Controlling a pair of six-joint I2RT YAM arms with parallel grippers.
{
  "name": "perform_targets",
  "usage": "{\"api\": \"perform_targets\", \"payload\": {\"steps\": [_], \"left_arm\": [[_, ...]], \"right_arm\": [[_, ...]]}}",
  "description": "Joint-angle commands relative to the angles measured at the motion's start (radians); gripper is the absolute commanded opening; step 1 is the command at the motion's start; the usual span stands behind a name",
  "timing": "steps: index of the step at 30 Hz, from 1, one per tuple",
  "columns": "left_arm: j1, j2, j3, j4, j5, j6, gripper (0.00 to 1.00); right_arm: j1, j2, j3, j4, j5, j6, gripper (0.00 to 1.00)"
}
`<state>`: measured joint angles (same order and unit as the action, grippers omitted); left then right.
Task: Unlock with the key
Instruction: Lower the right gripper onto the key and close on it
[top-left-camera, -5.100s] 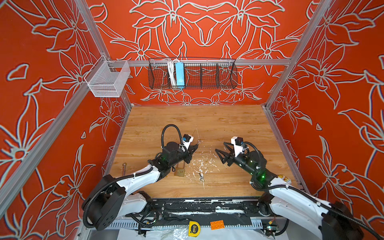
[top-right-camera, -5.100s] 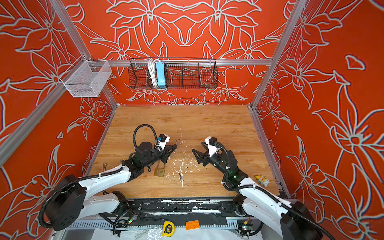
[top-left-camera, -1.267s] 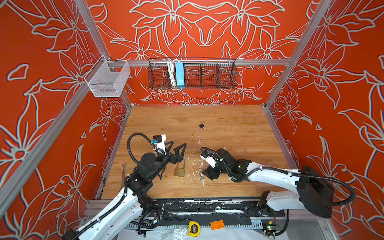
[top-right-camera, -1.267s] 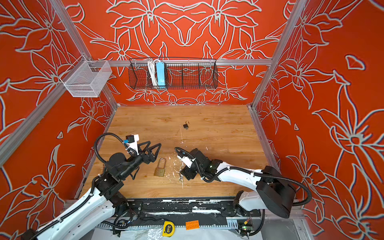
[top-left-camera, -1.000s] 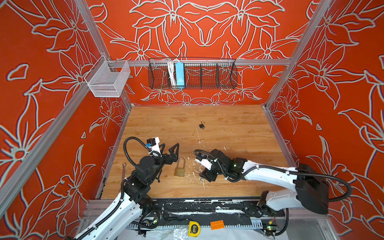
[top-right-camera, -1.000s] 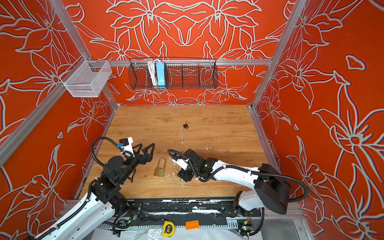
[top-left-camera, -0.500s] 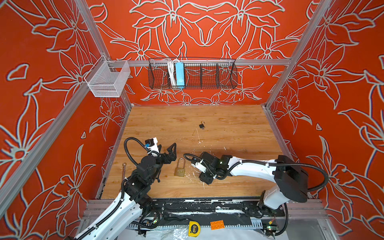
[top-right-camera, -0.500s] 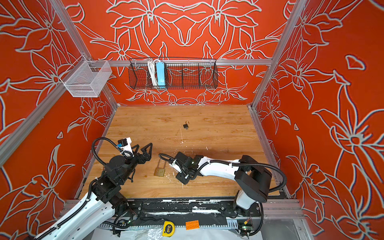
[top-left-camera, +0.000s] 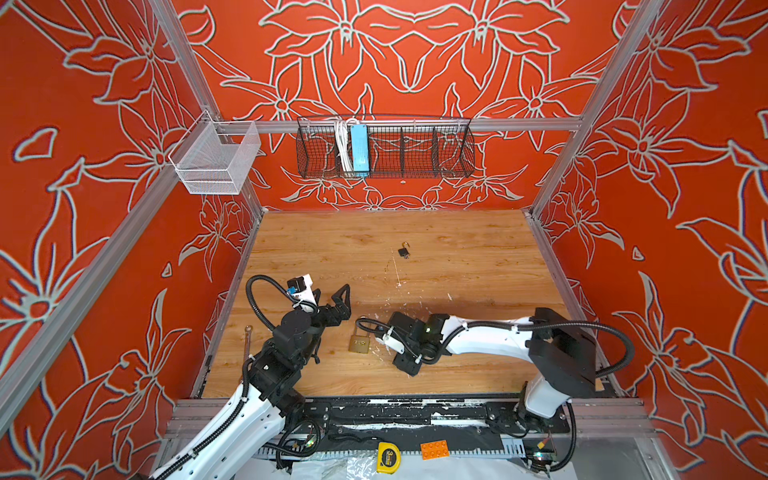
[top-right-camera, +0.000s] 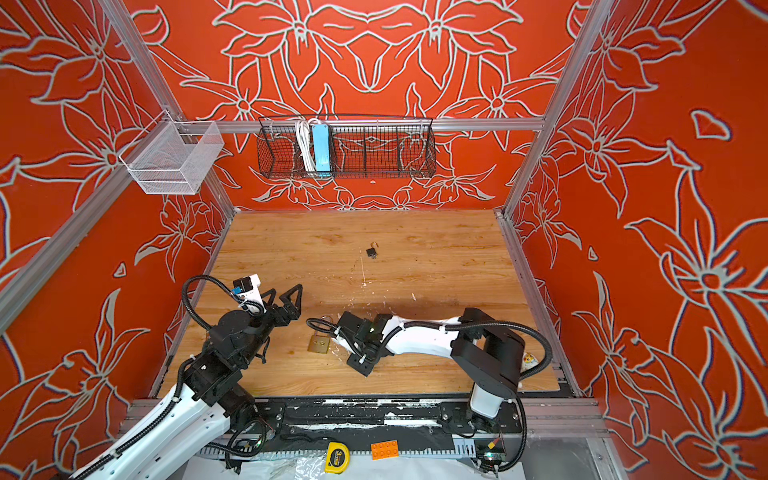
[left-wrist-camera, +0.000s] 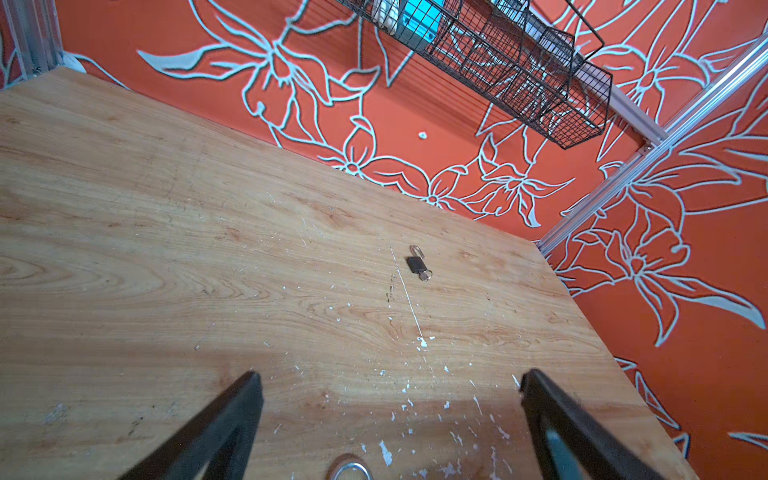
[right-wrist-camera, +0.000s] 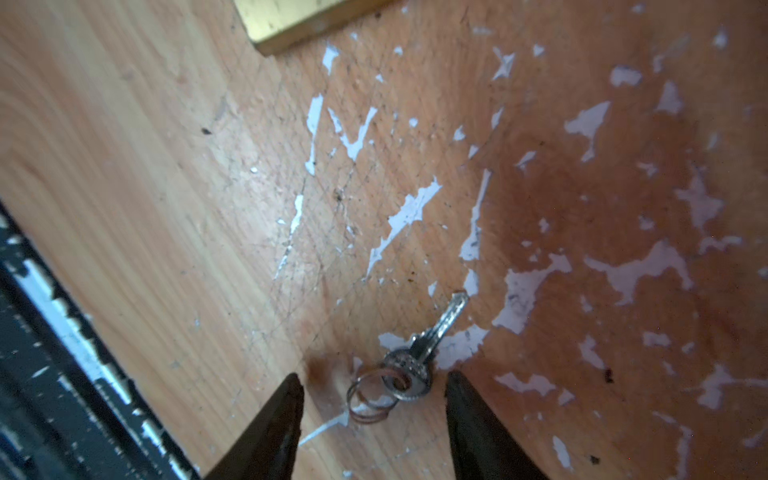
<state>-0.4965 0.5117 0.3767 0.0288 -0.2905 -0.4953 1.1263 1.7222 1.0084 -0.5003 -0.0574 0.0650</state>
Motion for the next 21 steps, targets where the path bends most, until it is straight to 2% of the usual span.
{"api": "perform_targets", "payload": {"steps": [1,13,21], "left_arm": [[0.008,0.009,-0.005,-0.009,0.003,-0.018,0.97],[0.010,-0.025,-0.009,-0.015,0.012,-0.033,0.97],[0.010,-0.007,-0.008,-0.017,0.006,-0.032,0.97]], "right_arm": [[0.018,0.031,0.035,-0.060,0.062,0.007,0.56],[0.016,0.086,0.060,-0.071,0.083,0.021,0.38],[-0.014,0.066,0.042,-0.058,0.090,0.027,0.16]]}}
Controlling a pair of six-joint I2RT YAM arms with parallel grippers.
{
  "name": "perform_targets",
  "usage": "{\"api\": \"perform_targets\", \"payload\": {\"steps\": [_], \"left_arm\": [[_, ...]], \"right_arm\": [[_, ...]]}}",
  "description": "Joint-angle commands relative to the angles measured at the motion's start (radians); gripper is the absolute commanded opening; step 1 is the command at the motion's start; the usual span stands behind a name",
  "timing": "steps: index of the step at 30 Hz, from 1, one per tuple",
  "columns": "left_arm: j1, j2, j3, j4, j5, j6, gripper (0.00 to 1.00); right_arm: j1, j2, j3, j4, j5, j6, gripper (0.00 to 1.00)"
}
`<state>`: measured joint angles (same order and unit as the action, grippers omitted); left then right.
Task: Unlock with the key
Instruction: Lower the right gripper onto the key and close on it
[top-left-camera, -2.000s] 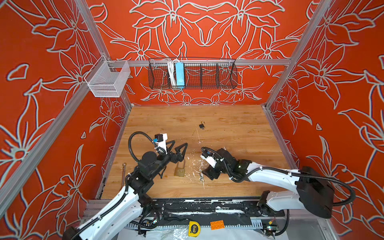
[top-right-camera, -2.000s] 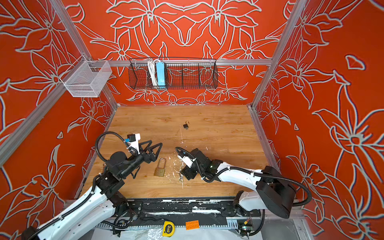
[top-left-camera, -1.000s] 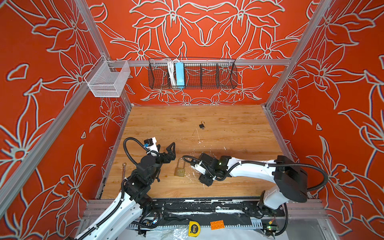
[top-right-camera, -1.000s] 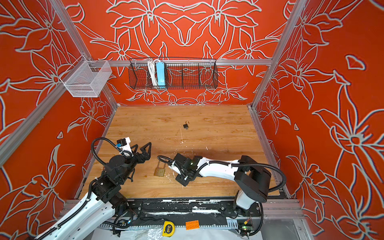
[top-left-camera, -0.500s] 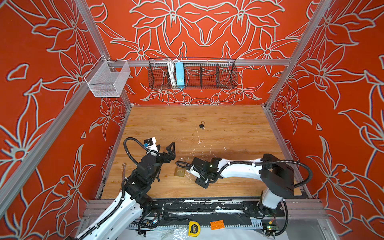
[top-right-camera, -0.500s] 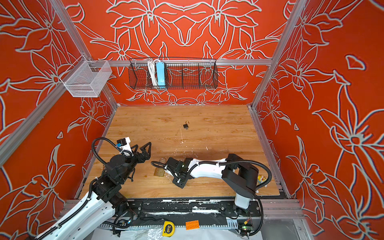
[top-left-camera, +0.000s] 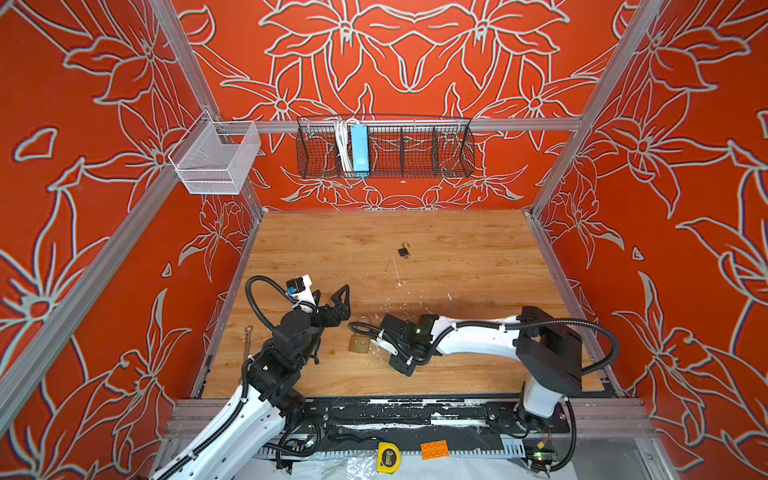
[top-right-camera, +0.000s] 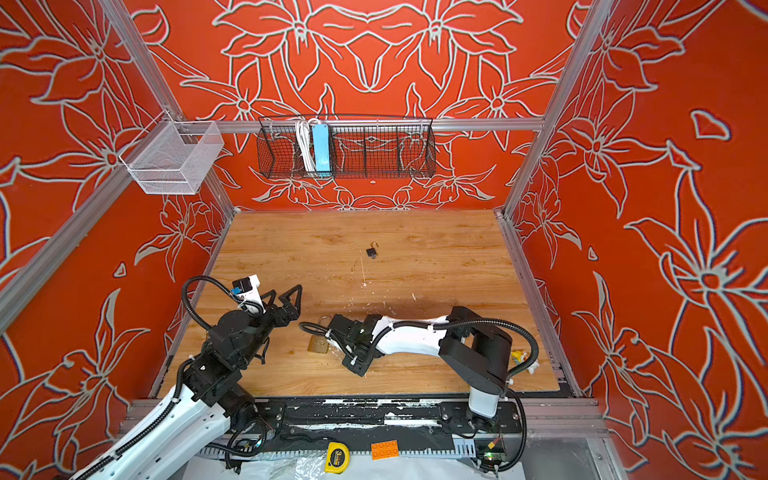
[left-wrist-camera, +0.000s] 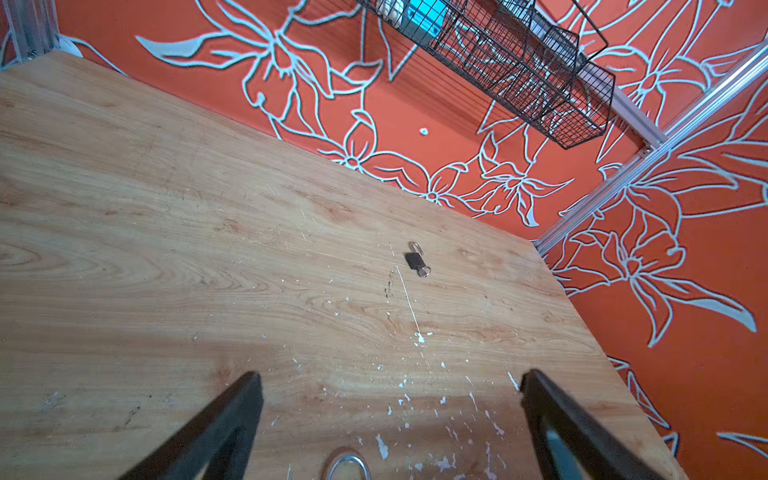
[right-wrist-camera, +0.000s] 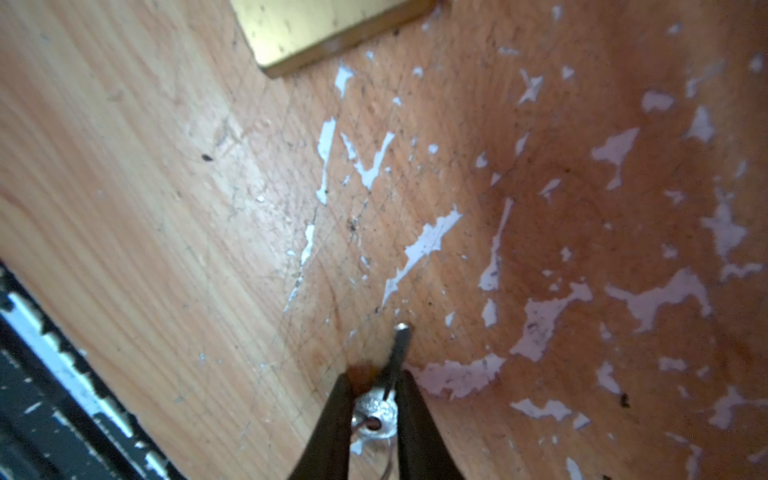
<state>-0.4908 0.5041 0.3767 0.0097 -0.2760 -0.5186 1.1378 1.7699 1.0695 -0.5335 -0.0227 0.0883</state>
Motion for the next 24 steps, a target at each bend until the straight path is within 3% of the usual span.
{"api": "perform_targets", "payload": {"steps": [1,8,14,24], "left_arm": [[0.006,-0.002,-0.008,0.003,-0.012,-0.007,0.97],[0.008,0.029,-0.016,0.028,0.005,-0.006,0.97],[0.012,0.063,-0.012,0.046,0.034,-0.007,0.97],[0.015,0.106,-0.010,0.073,0.083,-0.014,0.97]], "right_arm": [[-0.031,0.017,-0.022,-0.026,0.055,0.003,0.13],[-0.088,-0.052,-0.075,0.004,0.044,0.004,0.00],[-0.124,-0.098,-0.108,0.049,-0.003,0.006,0.00],[-0.146,-0.167,-0.148,0.077,0.040,0.002,0.00]]}}
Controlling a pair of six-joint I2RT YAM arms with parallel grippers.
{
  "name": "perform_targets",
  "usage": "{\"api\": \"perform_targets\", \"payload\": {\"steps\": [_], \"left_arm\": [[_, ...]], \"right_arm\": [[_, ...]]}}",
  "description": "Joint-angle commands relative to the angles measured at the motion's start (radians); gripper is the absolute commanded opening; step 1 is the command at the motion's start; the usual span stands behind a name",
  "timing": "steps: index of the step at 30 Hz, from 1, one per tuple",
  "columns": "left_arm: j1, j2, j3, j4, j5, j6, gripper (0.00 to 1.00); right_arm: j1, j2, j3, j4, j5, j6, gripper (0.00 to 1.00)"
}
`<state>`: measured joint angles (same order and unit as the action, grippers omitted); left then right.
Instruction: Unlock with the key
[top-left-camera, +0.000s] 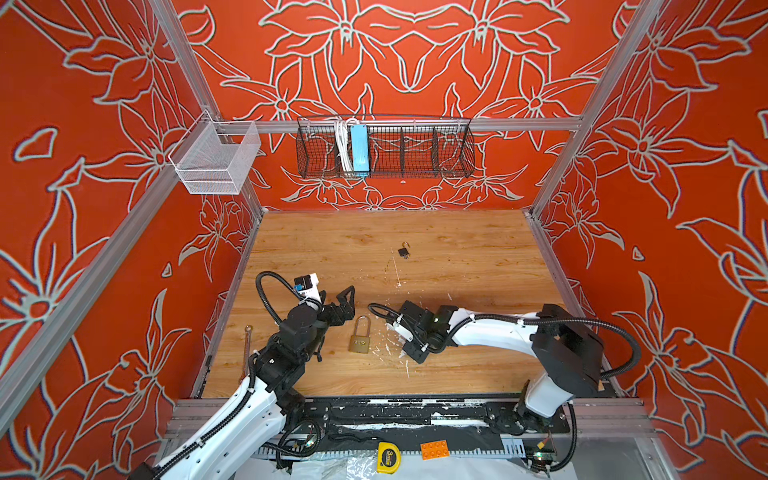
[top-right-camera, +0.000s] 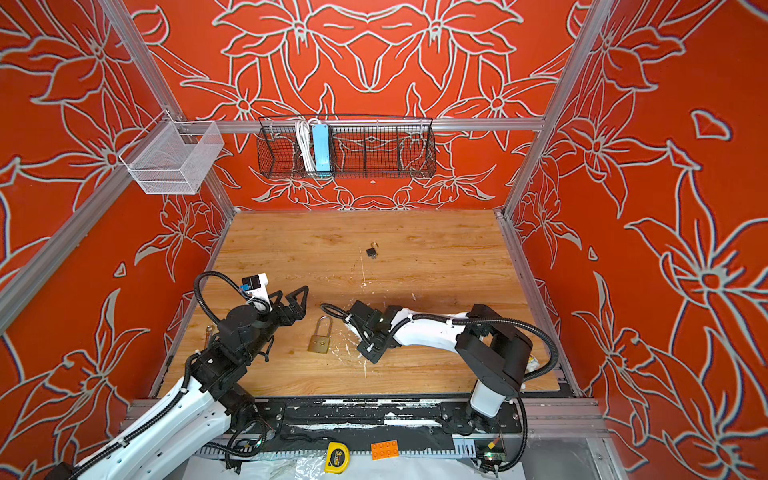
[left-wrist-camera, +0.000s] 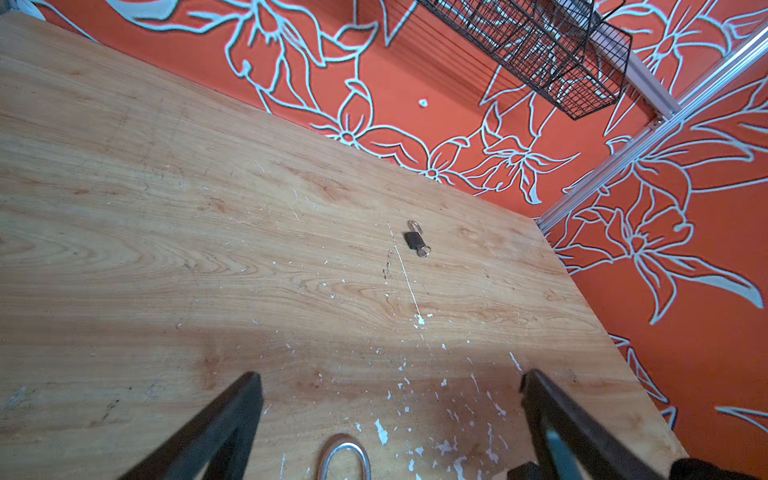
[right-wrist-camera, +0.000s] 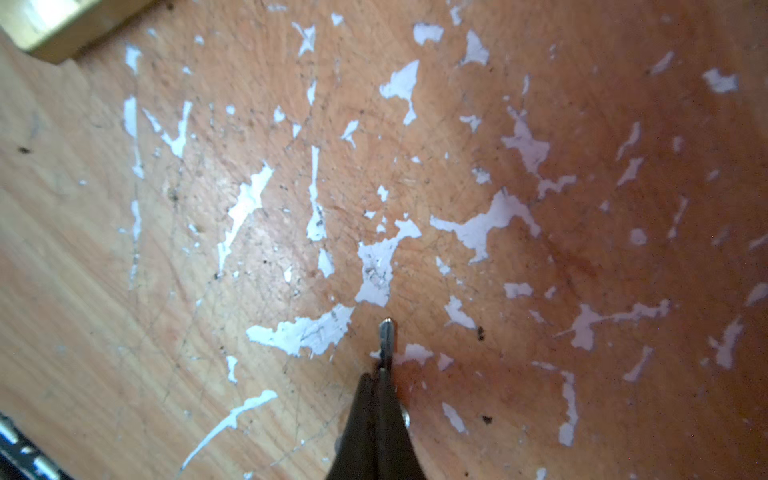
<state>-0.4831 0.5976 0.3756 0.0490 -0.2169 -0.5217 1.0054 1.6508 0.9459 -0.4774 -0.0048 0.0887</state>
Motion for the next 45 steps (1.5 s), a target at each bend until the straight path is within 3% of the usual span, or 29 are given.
{"api": "perform_targets", "payload": {"steps": [1,5,11,17,21,27,38,45], "left_arm": [[0.008,0.017,-0.009,0.037,0.027,-0.010,0.97],[0.009,0.038,-0.008,0.052,0.046,-0.012,0.97],[0.009,0.132,0.000,0.149,0.185,0.021,0.97],[0.009,0.344,0.054,0.245,0.363,0.067,0.98],[0.009,0.454,0.066,0.319,0.453,0.071,0.99],[0.008,0.519,0.016,0.520,0.544,0.074,0.94],[-0.077,0.655,-0.053,0.849,0.610,0.222,0.79],[-0.086,0.679,-0.119,1.060,0.622,0.162,0.63]], "right_arm": [[-0.021,-0.063,-0.032,0.034,0.022,0.000,0.00],[-0.060,-0.130,-0.074,0.071,0.026,-0.003,0.00],[-0.142,-0.269,-0.129,0.142,-0.045,0.034,0.00],[-0.189,-0.294,0.000,0.104,-0.076,0.057,0.00],[-0.219,-0.265,0.087,0.101,-0.015,0.040,0.00],[-0.244,-0.320,-0.163,0.471,0.024,0.012,0.00],[-0.251,-0.338,-0.218,0.528,-0.033,0.056,0.00],[-0.253,-0.391,-0.279,0.593,-0.027,0.051,0.00]]}}
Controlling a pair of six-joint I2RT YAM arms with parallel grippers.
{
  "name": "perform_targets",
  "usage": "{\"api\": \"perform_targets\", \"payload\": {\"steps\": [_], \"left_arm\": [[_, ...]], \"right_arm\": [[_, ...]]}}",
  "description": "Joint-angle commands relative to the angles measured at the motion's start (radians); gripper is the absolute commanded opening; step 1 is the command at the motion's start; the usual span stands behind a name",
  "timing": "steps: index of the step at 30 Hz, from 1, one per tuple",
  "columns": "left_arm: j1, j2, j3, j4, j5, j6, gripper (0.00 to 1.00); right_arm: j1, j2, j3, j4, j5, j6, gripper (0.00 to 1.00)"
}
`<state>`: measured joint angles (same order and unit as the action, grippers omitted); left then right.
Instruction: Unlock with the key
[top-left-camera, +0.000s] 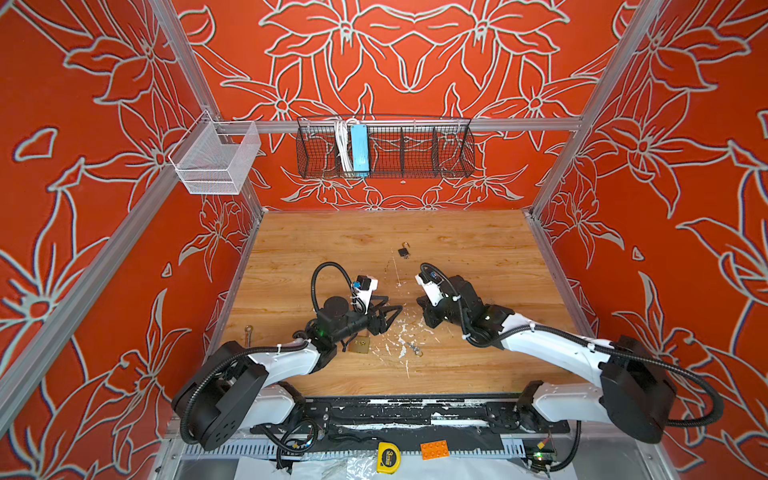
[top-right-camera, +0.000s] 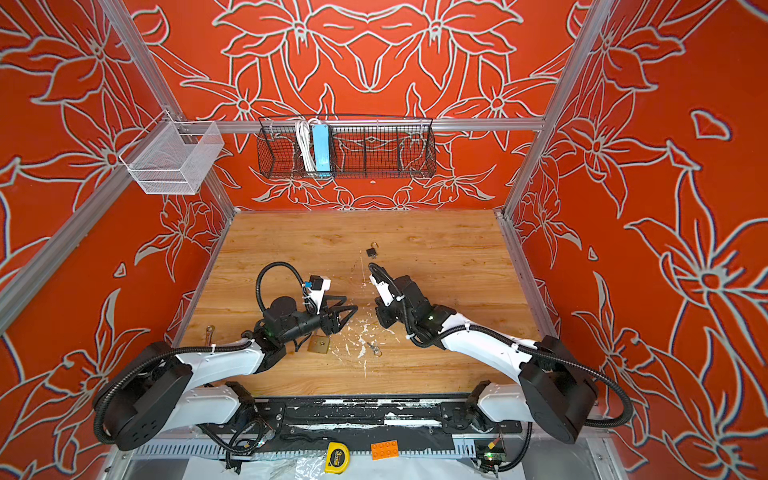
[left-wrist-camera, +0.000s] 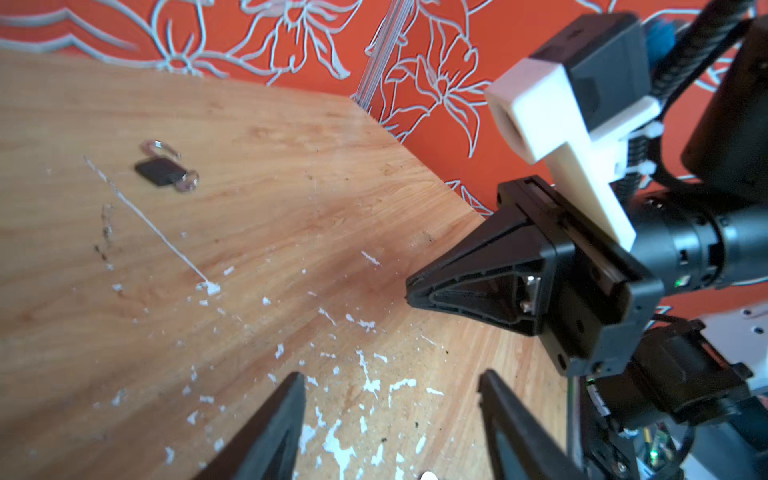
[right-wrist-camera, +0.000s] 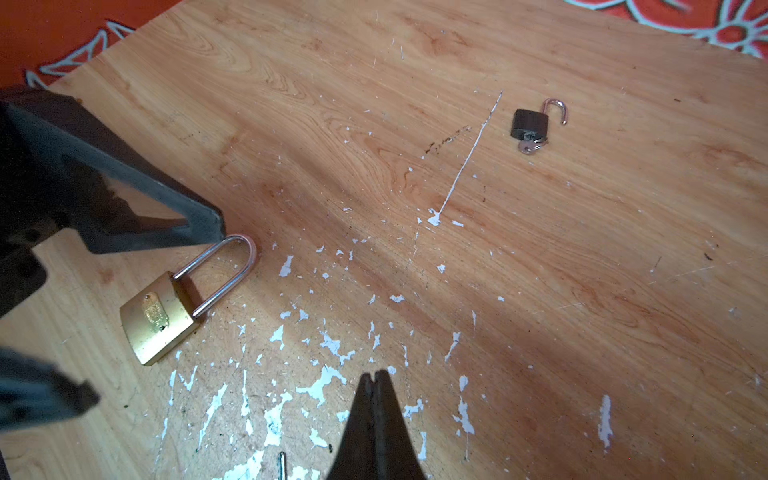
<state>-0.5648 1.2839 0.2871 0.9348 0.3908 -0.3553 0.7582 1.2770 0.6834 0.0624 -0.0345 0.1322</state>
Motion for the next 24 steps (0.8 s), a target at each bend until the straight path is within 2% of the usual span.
{"api": "perform_targets", "payload": {"steps": [1,4,8,13,15,17,20,21,22,24], "left_arm": [[-0.004,-0.020,-0.038,0.169,0.001,0.000,0.63],[-0.004,-0.089,-0.028,0.072,-0.002,0.037,0.62],[-0.004,-0.151,-0.045,0.068,0.022,0.054,0.60],[-0.004,-0.133,0.005,-0.028,0.025,0.053,0.57],[-0.004,-0.114,0.002,-0.012,-0.001,0.045,0.57],[-0.004,-0.123,0.007,-0.051,-0.047,0.050,0.57],[-0.004,-0.185,0.086,-0.341,-0.163,0.061,0.66],[-0.003,-0.207,0.107,-0.407,-0.191,0.059,0.67],[-0.001,-0.236,0.118,-0.454,-0.217,0.052,0.67],[0.004,-0.286,0.107,-0.478,-0.232,0.038,0.69]], "right_arm": [[-0.006,-0.019,-0.016,0.050,0.004,0.004,0.00],[-0.006,-0.025,-0.027,0.070,-0.023,0.005,0.00],[-0.007,-0.019,-0.024,0.072,-0.052,0.008,0.00],[-0.007,-0.037,-0.058,0.143,-0.125,0.004,0.00],[-0.008,-0.035,-0.040,0.099,-0.078,0.002,0.00],[-0.007,0.005,0.019,-0.019,-0.031,-0.026,0.00],[-0.004,0.068,0.131,-0.231,-0.026,-0.037,0.00],[0.004,0.066,0.142,-0.278,-0.032,-0.030,0.03],[0.026,0.051,0.142,-0.325,-0.023,-0.018,0.12],[0.080,0.006,0.100,-0.359,0.008,-0.011,0.22]]}}
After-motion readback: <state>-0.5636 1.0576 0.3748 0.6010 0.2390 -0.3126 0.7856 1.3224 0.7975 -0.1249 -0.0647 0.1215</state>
